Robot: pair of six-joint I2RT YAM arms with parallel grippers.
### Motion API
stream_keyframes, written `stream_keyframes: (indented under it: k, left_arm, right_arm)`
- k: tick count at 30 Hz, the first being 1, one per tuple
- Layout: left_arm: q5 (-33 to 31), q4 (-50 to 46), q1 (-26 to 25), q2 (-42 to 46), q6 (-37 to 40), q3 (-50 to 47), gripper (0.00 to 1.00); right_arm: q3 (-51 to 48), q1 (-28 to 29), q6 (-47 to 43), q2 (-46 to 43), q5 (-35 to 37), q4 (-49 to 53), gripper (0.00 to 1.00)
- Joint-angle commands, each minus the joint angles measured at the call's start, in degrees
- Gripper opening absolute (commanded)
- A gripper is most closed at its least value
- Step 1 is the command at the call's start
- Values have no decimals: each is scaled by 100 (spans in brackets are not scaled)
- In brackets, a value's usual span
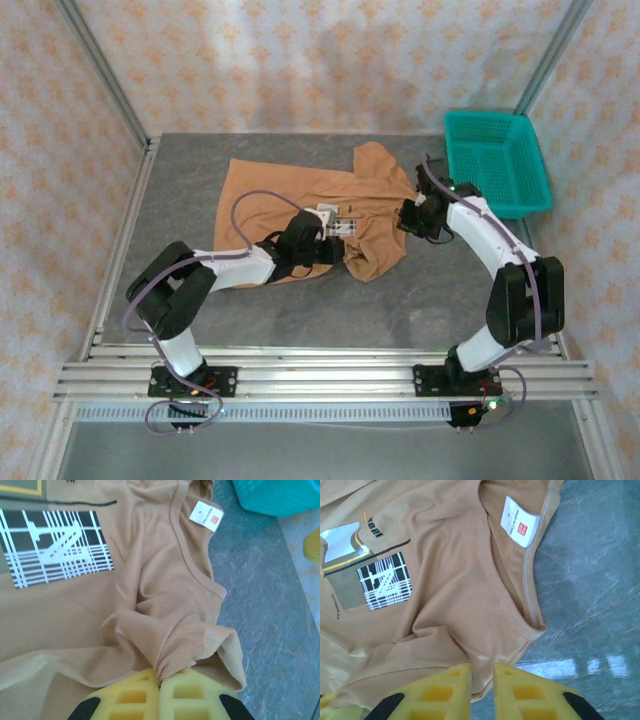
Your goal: Fold the inside-out t-shirt
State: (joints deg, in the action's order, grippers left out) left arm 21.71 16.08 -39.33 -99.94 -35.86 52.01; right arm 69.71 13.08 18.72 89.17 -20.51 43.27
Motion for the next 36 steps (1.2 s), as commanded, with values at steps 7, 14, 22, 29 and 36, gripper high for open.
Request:
stream_keyframes:
  k: [7,14,22,29,36]
  left_arm:
    - [199,126,-4,-227,-478,70,0]
    - [175,37,-4,-127,-554,91,0]
    - [144,-144,20,34,-556,115,0]
    - [110,-744,275,512,-390,144,0]
    - [68,-984,344,778,-289,122,0]
  right_arm:
    - [-2320,1275,1987,-1297,-954,-2270,43]
    - [-2755,1610,2999,-962,-214,-3332,49]
    - [-2140,1437,2636,102,794,-3281,21]
    - [-1574,614,1120,-494,601,-1297,0]
    - [-1535,270,405,-1094,1263,-339,0]
